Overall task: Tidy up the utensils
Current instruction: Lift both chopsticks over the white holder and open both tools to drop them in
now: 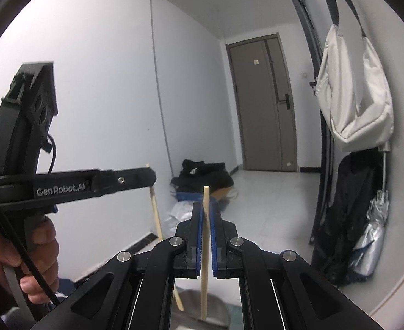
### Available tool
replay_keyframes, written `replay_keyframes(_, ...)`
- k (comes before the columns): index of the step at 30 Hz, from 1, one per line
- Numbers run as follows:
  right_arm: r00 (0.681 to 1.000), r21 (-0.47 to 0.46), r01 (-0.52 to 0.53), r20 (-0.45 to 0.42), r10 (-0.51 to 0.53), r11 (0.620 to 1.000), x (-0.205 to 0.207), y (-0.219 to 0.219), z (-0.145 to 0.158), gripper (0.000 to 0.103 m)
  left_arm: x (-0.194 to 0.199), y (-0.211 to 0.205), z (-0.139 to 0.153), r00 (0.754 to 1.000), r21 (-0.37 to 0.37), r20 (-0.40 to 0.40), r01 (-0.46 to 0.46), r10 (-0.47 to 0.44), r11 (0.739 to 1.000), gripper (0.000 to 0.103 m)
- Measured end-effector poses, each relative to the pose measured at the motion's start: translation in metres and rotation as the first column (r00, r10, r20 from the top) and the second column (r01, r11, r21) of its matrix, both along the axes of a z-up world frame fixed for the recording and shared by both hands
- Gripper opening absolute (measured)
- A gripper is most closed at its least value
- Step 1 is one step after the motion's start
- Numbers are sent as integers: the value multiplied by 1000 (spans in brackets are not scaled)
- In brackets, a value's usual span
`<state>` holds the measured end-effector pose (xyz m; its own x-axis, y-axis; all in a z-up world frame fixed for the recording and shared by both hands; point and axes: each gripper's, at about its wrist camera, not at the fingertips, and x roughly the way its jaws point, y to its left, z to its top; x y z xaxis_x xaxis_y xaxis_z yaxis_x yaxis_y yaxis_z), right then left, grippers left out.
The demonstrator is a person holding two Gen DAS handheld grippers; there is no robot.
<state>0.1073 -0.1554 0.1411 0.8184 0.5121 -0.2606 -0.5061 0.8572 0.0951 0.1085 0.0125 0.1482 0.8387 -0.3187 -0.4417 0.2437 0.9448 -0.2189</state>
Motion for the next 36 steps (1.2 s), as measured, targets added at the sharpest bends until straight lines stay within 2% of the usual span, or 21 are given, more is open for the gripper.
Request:
replay_keyframes(9, 997, -35, -49, -67, 46, 998, 26, 1, -42, 4, 16, 2, -47, 998, 8, -29, 52, -52, 999, 2)
replay_keyframes(12, 992, -59, -83, -101, 77, 995, 30, 3, -56, 4, 16, 4, -63, 995, 7, -68, 71, -71, 997, 2)
replay_keyframes(17, 977, -94, -154, -161, 137, 984, 30, 10, -76, 4, 24, 7, -76, 987, -7, -143, 80, -80, 997, 2)
replay_keyframes(22, 955, -111, -208, -239, 177, 972, 30, 17, -89, 7, 27, 13, -73, 979, -7, -204, 28, -29, 1000, 4)
replay_keyframes(25, 949, -77, -215, -253, 189, 974, 22, 12, -91, 10, 18, 19, -67, 978, -4, -209, -10, 9, 1000, 17)
replay_keyframes(27, 948, -53, -205, -260, 185, 977, 16, 6, -90, 19, 6, 23, -62, 980, -3, -195, -38, 37, 999, 39)
replay_keyframes(28, 948, -36, -197, -260, 181, 980, 12, 2, -88, 23, 0, 24, -61, 982, 1, -181, -54, 53, 999, 43)
replay_keyframes(30, 954, -20, -169, -254, 158, 985, -1, -7, -84, 29, -13, 22, -57, 985, 16, -154, -81, 82, 997, 59)
replay_keyframes(36, 966, 17, -106, -235, 107, 994, -36, -24, -73, 46, -45, 21, -51, 979, 32, -125, -157, 159, 987, 74)
